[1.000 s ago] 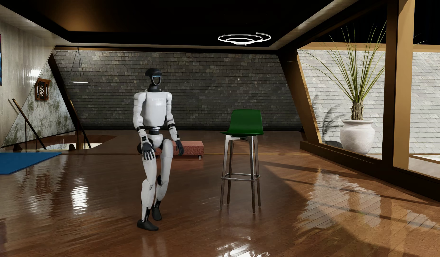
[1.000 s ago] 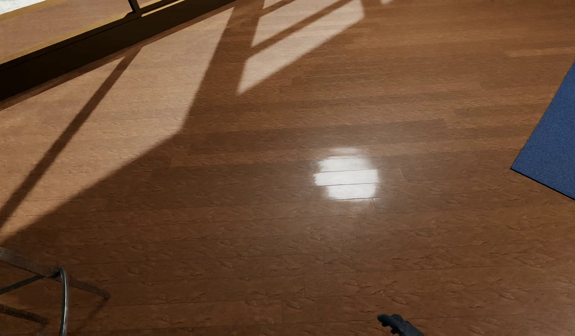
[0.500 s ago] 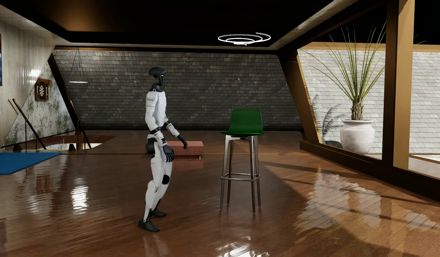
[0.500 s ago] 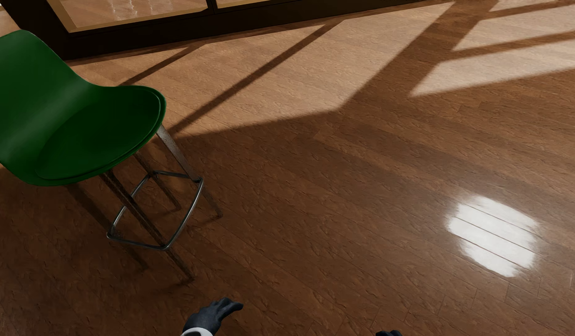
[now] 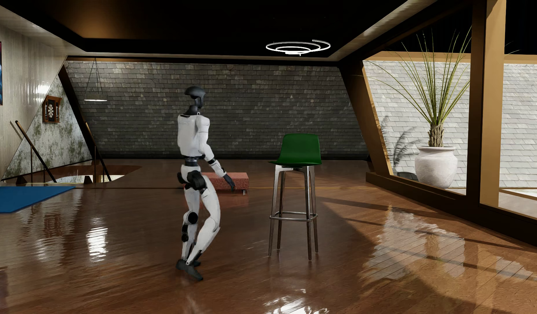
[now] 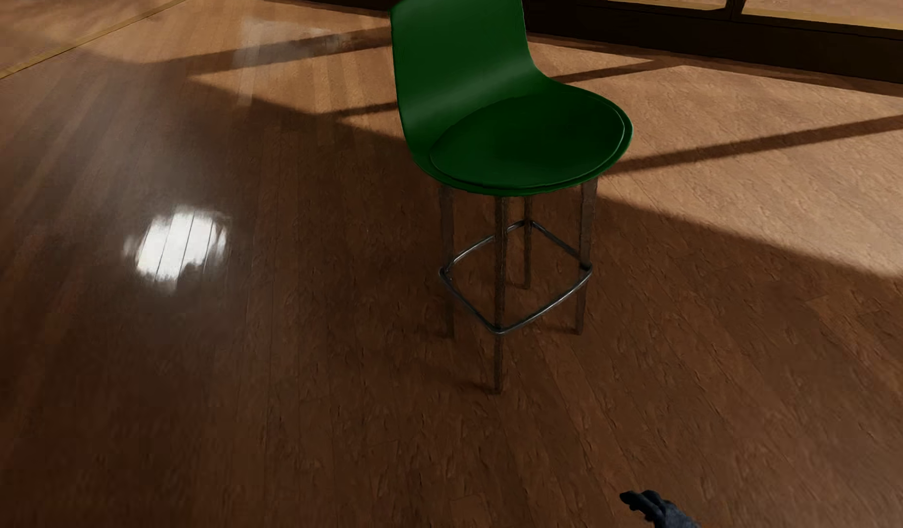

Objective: Walk to the coffeetable

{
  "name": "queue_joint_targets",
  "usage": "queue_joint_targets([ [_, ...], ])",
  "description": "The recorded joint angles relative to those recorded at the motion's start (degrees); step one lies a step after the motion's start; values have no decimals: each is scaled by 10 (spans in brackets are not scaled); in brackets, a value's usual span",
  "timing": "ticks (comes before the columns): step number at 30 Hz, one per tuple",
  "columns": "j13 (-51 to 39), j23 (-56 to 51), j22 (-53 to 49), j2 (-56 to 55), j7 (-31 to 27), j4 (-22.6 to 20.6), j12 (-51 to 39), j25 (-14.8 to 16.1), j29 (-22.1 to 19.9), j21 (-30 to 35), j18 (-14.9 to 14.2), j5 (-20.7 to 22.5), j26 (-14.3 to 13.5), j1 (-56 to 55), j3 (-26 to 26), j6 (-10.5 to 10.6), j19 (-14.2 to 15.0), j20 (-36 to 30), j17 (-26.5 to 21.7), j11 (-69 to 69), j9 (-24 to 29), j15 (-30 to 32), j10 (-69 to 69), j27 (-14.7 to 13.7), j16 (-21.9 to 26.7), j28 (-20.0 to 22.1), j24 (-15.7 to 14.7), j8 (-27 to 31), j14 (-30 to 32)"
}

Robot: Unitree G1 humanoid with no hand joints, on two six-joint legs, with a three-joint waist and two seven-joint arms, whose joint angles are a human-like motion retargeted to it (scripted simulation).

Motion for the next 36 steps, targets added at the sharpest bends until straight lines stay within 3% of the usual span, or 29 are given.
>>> queue_joint_targets([
  [2,11,-23,1,-68,-62,-40,-7,8,-8,-6,13,50,7,11,-11,-15,21,21,16,34,9,-32,8,-4,-4,1,-16,123,-5],
  [4,21,-33,-43,-111,-124,-63,0,11,5,-2,22,131,4,20,-17,-23,13,86,30,2,13,-60,17,-12,-14,-18,-73,203,-6],
  [5,23,-34,-83,-134,-155,-73,11,4,15,5,26,184,-16,26,-21,-26,6,118,32,-23,15,-69,18,-20,-15,-27,-101,253,-6],
  [6,19,-35,-126,-155,-184,-80,17,-7,25,15,30,242,-44,35,-22,-27,12,134,38,-53,17,-74,16,-19,-16,-20,-110,308,-5],
  [8,21,-33,-206,-189,-240,-90,28,-23,34,28,38,355,-116,52,-21,-27,28,143,43,-121,21,-58,10,-15,-11,72,-83,412,-3],
  [9,24,-30,-236,-204,-264,-95,32,-28,37,33,42,383,-147,60,-18,-27,27,149,43,-161,23,-35,6,-15,-15,130,-75,421,-2],
  [10,30,-29,-255,-218,-284,-100,31,-30,41,41,47,394,-167,68,-13,-27,34,152,39,-204,25,-11,3,-14,-22,164,-78,402,0],
  [12,38,-21,-276,-231,-318,-109,25,-32,48,56,59,415,-184,85,-6,-26,68,143,28,-309,28,35,-6,-13,-25,153,-84,370,4],
  [14,38,-7,-282,-228,-342,-113,19,-33,52,64,73,447,-188,108,-3,-21,104,127,21,-413,31,60,-15,-5,-18,136,-70,408,8],
  [15,37,-1,-276,-229,-350,-117,18,-34,52,64,82,453,-188,119,-3,-19,118,117,18,-421,33,61,-13,1,-15,147,-59,426,7],
  [17,38,8,-235,-227,-365,-122,17,-30,44,51,98,458,-179,147,-6,-13,94,100,18,-373,33,71,-10,13,-10,175,-40,448,8],
  [18,41,10,-198,-216,-367,-118,18,-25,36,39,102,458,-161,160,-8,-8,61,97,24,-372,31,94,-10,18,-9,154,-44,438,21],
  [19,43,12,-154,-197,-361,-112,19,-18,26,25,104,455,-131,171,-9,0,49,97,31,-378,26,118,-1,21,-8,107,-53,418,42],
  [20,45,15,-107,-182,-352,-105,19,-12,16,12,105,458,-90,173,-11,12,50,94,40,-383,21,122,17,23,-3,55,-53,404,74],
  [21,42,24,-67,-168,-339,-100,25,-8,9,1,107,464,-50,170,-14,25,54,74,48,-382,16,108,44,21,5,6,-31,396,112],
  [22,40,37,-26,-156,-324,-94,27,-7,6,-9,90,471,-32,157,-18,37,55,34,52,-378,11,89,81,13,21,-46,8,389,162],
  [23,34,47,12,-148,-316,-90,28,-9,5,-18,15,476,-39,133,-25,47,43,-18,58,-366,8,70,137,7,35,-95,55,378,204],
  [24,31,51,36,-146,-311,-83,24,-9,1,-29,-109,479,-64,101,-34,54,26,-62,66,-344,7,46,209,0,55,-145,91,359,232],
  [25,30,49,43,-147,-264,-67,18,-6,-10,-44,-176,477,-91,56,-48,58,12,-83,80,-316,7,18,295,-10,79,-187,108,331,265],
  [26,31,45,37,-142,-213,-33,11,0,-26,-58,-179,472,-108,5,-62,62,0,-78,95,-294,9,-7,380,-21,101,-213,103,300,275],
  [27,31,44,20,-127,-214,-7,6,4,-39,-68,-180,469,-106,-40,-68,66,-10,-48,107,-286,11,-29,446,-31,116,-210,81,276,228],
  [28,30,47,-7,-107,-222,28,4,1,-45,-68,-181,470,-86,-84,-68,70,-17,6,116,-281,14,-48,491,-39,121,-173,48,254,192],
  [30,25,55,-88,-65,-212,80,10,-17,-34,-49,-122,472,-44,-166,-58,76,-24,136,117,-277,19,-86,515,-50,93,-27,-35,222,124],
  [31,21,55,-132,-44,-214,87,14,-26,-23,-34,-96,472,-42,-202,-50,77,-24,170,112,-275,21,-105,494,-59,75,37,-66,211,89],
  [32,10,46,-165,-22,-215,90,16,-34,-8,-18,-84,471,-48,-231,-41,76,-22,176,109,-276,21,-122,449,-59,66,69,-79,203,60],
  [34,-4,24,-214,25,-209,92,22,-39,1,3,-58,466,-66,-266,-23,69,-17,146,96,-292,21,-147,303,-63,66,66,-70,192,34],
  [36,-21,4,-237,70,-213,85,37,-34,2,20,-48,461,-83,-272,-4,57,-10,127,82,-322,18,-161,101,-60,62,43,-59,193,112],
])
